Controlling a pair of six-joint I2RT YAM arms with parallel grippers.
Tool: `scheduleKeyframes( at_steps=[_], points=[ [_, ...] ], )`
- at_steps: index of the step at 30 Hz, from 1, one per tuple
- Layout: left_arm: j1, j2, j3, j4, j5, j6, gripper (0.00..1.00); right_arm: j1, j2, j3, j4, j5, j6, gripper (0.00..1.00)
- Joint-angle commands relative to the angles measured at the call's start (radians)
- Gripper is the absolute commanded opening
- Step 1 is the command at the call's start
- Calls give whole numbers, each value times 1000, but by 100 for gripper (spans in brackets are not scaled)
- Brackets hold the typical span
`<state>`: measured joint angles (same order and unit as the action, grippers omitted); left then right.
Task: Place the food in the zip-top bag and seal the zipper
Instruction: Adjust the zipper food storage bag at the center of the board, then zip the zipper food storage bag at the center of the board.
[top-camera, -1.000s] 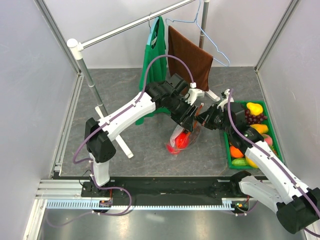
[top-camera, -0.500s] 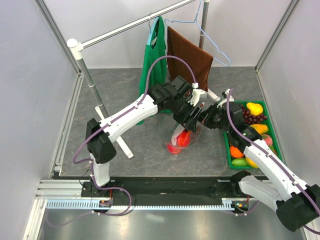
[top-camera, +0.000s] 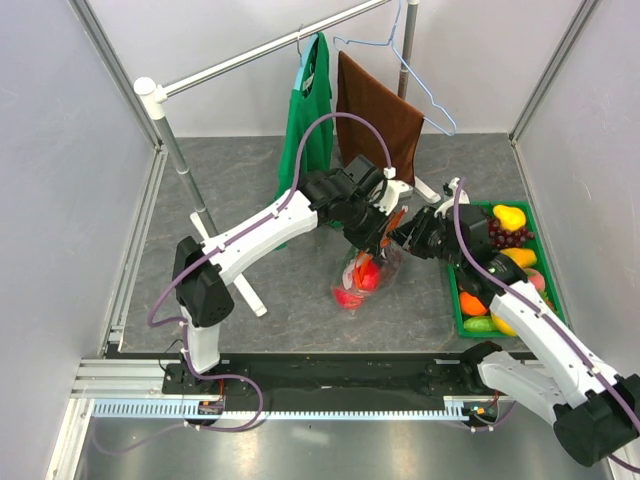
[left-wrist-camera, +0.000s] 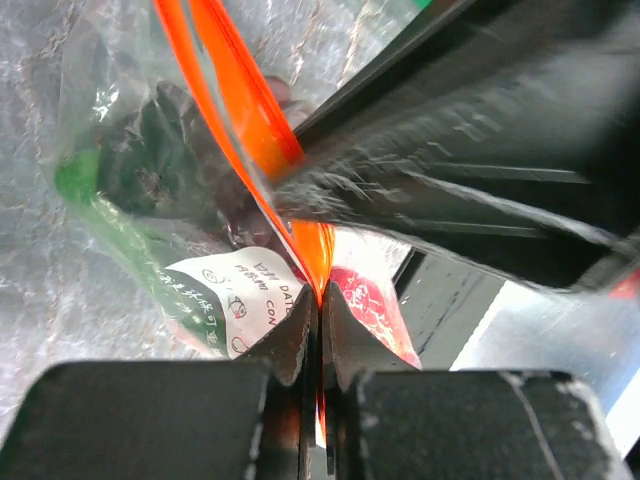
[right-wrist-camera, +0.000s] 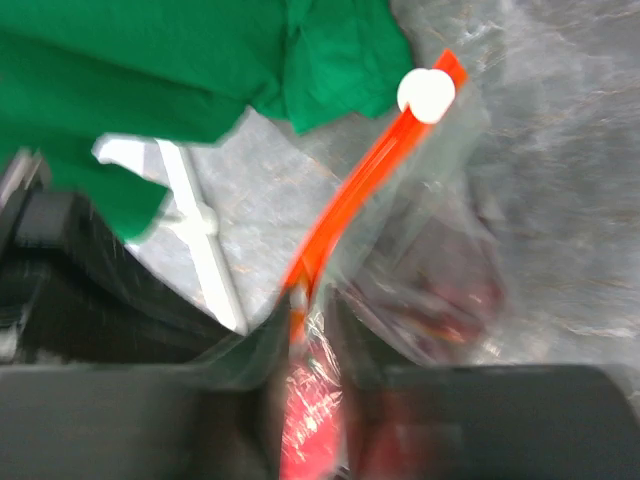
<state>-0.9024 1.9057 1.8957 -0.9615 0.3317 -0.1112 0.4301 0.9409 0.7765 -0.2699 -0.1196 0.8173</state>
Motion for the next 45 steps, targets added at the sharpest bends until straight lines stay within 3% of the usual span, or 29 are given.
scheduleKeyframes(
  at_steps=[1, 3, 4, 6, 9, 13, 20, 24, 32, 37, 43, 45],
  points=[
    [40, -33, 5, -65, 30, 160, 2, -2, -62, 110, -141, -34, -252, 44],
    [52, -75, -4, -94, 102, 238, 2, -17, -94, 170, -192, -124, -381, 66],
    [53, -94, -26, -98, 127, 321, 2, -22, -115, 182, -196, -202, -503, 73],
    [56, -164, -65, -103, 197, 410, 2, -31, -180, 202, -210, -247, -597, 84],
    [89, -226, -177, -97, 306, 580, 2, -36, -246, 181, -216, -209, -710, 87],
    [140, -321, -303, -60, 414, 793, 2, -36, -358, 75, -172, -324, -888, 88],
    [151, -364, -307, -63, 482, 990, 2, -36, -369, 30, -228, -627, -1180, 78],
    [157, -441, -415, -54, 553, 1181, 2, -36, -418, -66, -197, -597, -1262, 77],
    [157, -525, -526, -42, 593, 1357, 2, -36, -442, -181, -143, -652, -1432, 71],
    [157, -511, -526, -60, 616, 1394, 2, -36, -401, -184, -111, -710, -1439, 65],
    [155, -491, -509, -56, 629, 1404, 2, -36, -378, -181, -89, -815, -1397, 44],
    [157, -488, -514, -51, 629, 1403, 2, -36, -370, -181, -84, -833, -1370, 42]
  ],
)
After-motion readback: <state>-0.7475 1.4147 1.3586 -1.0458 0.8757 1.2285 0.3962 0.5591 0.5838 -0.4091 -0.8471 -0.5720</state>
